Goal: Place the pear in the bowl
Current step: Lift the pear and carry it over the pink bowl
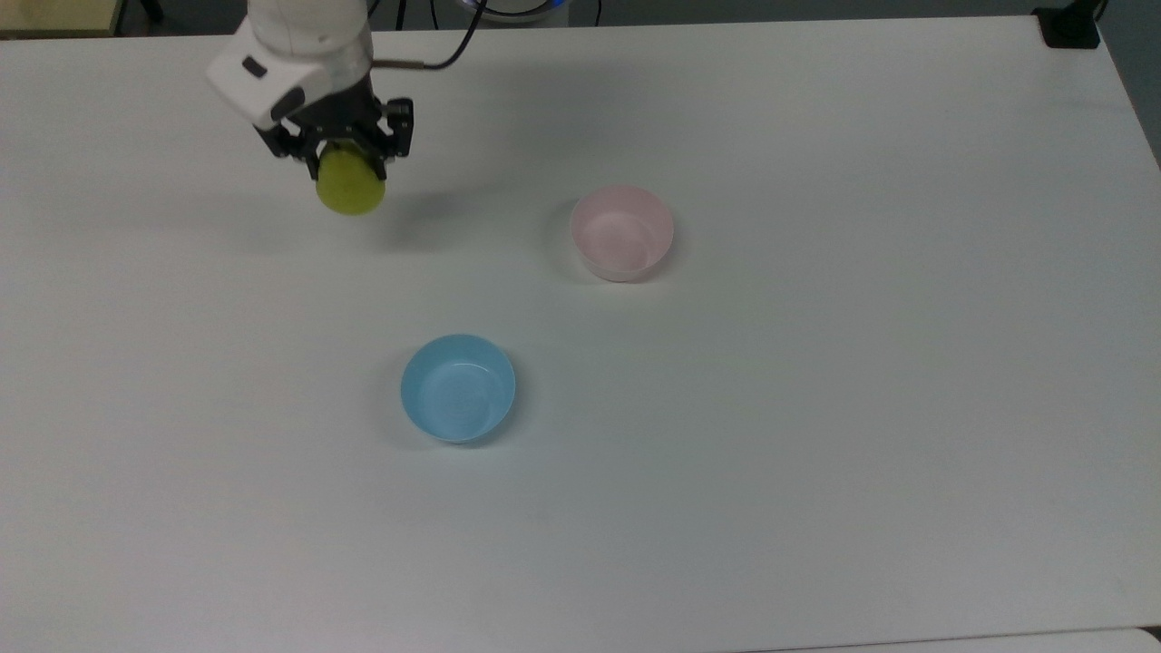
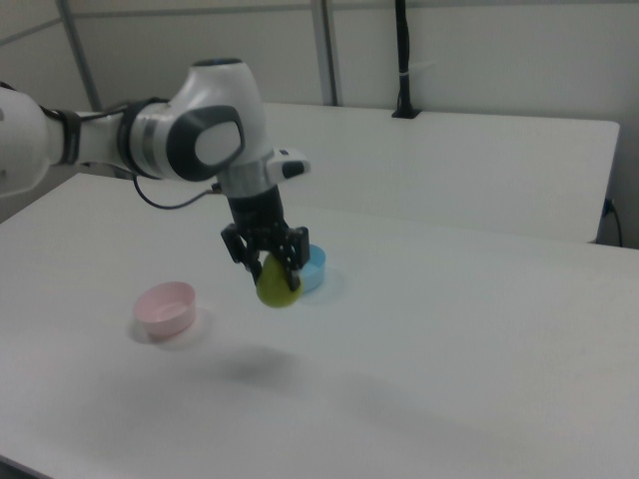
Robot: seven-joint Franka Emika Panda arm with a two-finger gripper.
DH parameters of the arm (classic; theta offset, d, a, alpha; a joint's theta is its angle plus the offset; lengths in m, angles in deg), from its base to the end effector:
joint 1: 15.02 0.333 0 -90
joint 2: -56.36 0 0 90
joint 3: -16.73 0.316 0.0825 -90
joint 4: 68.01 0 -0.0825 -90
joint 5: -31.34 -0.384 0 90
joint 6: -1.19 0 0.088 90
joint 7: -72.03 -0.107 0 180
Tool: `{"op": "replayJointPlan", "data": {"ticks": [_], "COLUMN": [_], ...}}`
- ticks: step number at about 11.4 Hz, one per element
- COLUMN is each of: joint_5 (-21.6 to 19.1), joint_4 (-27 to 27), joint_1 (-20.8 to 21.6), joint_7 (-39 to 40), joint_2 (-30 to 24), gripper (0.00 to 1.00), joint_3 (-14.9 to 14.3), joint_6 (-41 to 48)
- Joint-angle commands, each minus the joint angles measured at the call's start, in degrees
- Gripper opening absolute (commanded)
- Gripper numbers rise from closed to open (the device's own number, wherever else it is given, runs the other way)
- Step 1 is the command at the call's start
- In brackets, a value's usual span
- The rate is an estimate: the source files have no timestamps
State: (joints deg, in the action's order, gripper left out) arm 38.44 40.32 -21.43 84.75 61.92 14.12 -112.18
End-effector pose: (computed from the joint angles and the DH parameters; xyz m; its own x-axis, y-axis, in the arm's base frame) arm 0.5761 -0.0987 0.4522 0.9930 0.1121 -0.0375 0.1156 -0.9870 0.1119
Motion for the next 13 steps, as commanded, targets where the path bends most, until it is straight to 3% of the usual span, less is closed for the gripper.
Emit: {"op": "replayJointPlan", "data": {"ticks": [1, 4, 7, 9, 13], "joint_5": [-0.2, -0.2, -0.9, -3.5, -3.5], "joint_4": [-0.4, -0.4, -0.4, -0.4, 1.1], "joint_1": [5.5, 14.5, 21.0, 23.6, 24.2], "joint_7": [-10.2, -19.7, -25.6, -26.1, -25.3], "joint_2": [-3.1, -3.1, -1.9, -0.4, 3.9], "gripper": [0.33, 0.33, 0.33, 0.33, 0.33], "joint_3": [1.6, 1.6, 1.6, 1.6, 1.9], "joint_6": [2.9, 2.7, 2.1, 1.8, -3.1]}}
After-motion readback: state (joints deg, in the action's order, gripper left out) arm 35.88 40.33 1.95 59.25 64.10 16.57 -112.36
